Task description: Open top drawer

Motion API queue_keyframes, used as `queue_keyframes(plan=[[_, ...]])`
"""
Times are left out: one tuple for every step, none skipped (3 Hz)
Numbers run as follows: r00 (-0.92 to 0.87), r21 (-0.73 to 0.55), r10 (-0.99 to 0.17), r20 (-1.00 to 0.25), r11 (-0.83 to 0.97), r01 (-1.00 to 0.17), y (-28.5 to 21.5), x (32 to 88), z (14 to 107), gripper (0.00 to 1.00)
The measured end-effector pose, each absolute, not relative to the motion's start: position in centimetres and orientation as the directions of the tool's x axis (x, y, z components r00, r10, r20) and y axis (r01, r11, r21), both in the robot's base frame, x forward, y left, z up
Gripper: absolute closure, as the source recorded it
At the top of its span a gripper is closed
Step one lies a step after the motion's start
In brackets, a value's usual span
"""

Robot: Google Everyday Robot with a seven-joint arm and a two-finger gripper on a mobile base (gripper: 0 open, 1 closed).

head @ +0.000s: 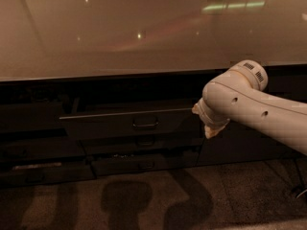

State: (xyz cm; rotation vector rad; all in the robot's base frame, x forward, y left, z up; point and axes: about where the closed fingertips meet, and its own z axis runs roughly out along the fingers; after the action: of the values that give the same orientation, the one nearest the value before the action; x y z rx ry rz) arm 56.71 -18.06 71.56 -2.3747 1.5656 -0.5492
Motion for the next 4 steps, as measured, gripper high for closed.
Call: queue_keyframes(plan=[[0.354, -0.400, -0.919, 0.175, -0.395, -0.827, -18.1, 56.7, 71.6, 0.11], [0.352, -0.400, -0.919, 0.178, -0.395, -0.827, -18.1, 56.6, 71.5, 0.00], [0.322, -0.400, -0.929, 0.182, -0.369, -0.839, -19.0, 57.6, 72.1, 0.00], [0.302, -0.355, -0.935, 0.187, -0.350, -0.867, -20.6, 61.2, 71.3, 0.00]])
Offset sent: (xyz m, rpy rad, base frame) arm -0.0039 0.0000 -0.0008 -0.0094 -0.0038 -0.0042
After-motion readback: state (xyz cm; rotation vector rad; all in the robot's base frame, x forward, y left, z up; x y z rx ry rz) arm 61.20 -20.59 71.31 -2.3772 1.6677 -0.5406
